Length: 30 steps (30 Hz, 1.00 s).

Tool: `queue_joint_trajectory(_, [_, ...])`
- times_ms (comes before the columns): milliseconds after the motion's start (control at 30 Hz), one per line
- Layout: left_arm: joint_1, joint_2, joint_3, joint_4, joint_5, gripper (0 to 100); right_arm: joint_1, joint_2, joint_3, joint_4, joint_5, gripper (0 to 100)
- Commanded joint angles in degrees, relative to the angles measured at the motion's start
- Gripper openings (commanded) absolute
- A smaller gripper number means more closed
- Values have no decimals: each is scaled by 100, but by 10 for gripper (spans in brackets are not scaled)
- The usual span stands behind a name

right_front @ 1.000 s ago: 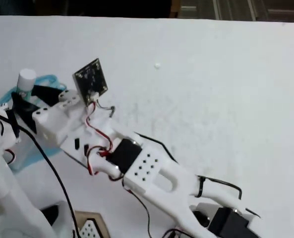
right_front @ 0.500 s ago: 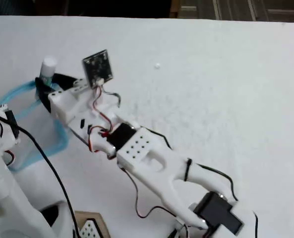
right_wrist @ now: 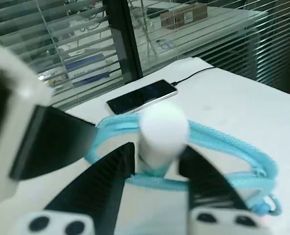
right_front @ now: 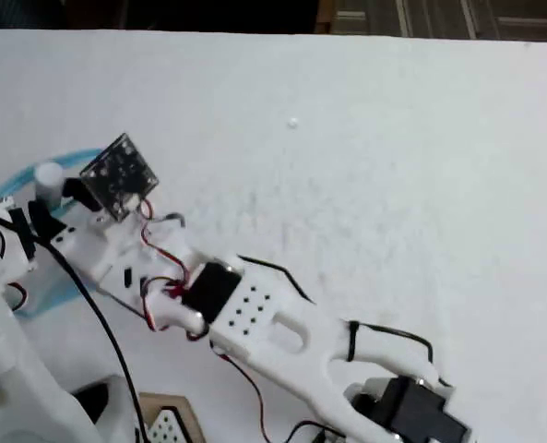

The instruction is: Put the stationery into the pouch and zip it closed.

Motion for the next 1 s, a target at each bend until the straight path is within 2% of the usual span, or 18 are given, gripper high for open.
queue_joint_trajectory(0, [57, 40, 255, 18, 53, 22, -171, -48, -18, 338, 79, 381])
queue_joint_trajectory(67, [57, 40, 255, 18, 53, 22, -110, -75, -26, 435, 79, 423])
queue_joint_trajectory(333, [57, 40, 255, 18, 53, 22, 426, -822, -9, 453, 79, 389])
queue_joint_trajectory(500, [48, 31, 255, 18, 53, 22, 1130, -1604, 26, 1165, 123, 382])
queue_joint_trajectory(667, [48, 13, 255, 18, 53, 22, 1798, -1631, 202, 1947, 123, 324])
queue_joint_trajectory(800, [48, 13, 255, 18, 53, 22, 1956, -1042, 1064, 1516, 343, 262])
queue_joint_trajectory(900, [48, 13, 255, 18, 53, 22, 1886, -251, 1582, 602, 993, 236])
queue_joint_trajectory(967, [48, 13, 255, 18, 53, 22, 1842, 374, 1644, -110, 1081, 246])
